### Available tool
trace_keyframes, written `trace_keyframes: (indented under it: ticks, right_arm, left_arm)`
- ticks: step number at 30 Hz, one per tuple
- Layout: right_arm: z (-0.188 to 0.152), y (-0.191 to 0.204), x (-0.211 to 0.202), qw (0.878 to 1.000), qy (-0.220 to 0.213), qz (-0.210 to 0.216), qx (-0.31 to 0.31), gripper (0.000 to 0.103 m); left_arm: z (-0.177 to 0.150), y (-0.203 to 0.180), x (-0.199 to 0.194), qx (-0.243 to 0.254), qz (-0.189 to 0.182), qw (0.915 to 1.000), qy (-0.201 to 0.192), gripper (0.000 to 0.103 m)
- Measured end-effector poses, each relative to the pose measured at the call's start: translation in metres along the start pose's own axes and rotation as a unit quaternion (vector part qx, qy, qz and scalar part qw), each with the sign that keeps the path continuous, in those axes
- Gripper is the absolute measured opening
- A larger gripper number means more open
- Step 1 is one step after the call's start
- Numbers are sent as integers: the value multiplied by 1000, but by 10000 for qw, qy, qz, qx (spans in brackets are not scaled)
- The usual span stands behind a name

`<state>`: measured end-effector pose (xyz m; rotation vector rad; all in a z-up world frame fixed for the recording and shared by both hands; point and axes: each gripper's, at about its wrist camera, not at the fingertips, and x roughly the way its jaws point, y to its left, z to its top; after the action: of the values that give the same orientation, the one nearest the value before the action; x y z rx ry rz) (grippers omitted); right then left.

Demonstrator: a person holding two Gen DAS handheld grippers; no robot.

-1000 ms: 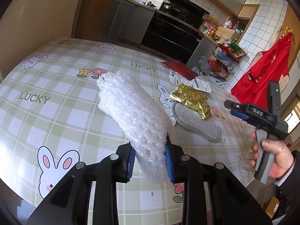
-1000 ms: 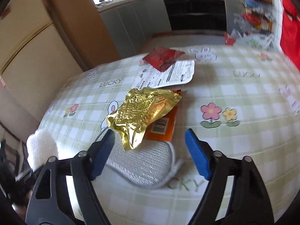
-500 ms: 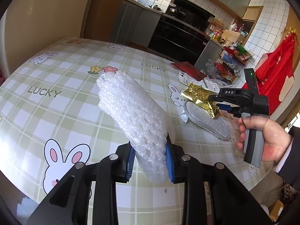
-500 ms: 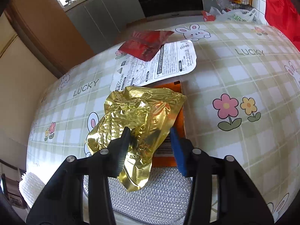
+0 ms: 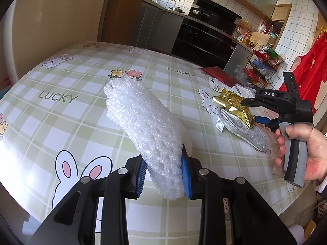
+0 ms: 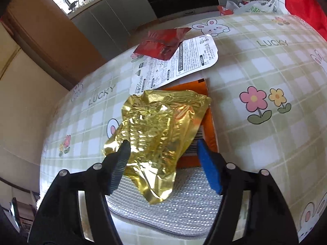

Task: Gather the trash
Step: 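Lift the foam net with the left gripper while the right grasps the gold foil wrapper, then carry the gold foil wrapper over the pink bin with the right gripper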

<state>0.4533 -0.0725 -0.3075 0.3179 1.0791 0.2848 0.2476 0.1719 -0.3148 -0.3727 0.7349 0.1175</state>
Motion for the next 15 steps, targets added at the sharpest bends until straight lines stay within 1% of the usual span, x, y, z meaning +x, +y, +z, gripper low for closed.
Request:
trace_keyframes:
  ticks: [2,4,6,7,8,11,15]
  right_arm:
    - [0,4,2,10000,28,-28,-47,67]
    - [0,5,3,9999,48,-79,-76,48]
    - [1,3,2,10000,36,-65,-8,38]
    - [1,3,-1,9999,-22,-145,-25,35]
    - [1,5,-7,9996,-186,-184,-128,31]
    - [-3,18,-24,9958,-564,-229,-685,28]
    - [-9,24,-48,9919,-837,-110,-946,27]
  left_arm:
    - [-1,0,1,-18,-2,10000,10,30]
    - [-2,2,2,-40,-5,10000,21,30]
    - [-4,1,3,-24,1,10000,26,31]
    - [-5,1,4,-15,-5,10000,35,31]
    - [-7,0,5,-10,-6,10000,34,32]
    - [-9,0,4,36,-32,10000,-51,33]
    - [-9,0,1,-20,-138,9999,-73,33]
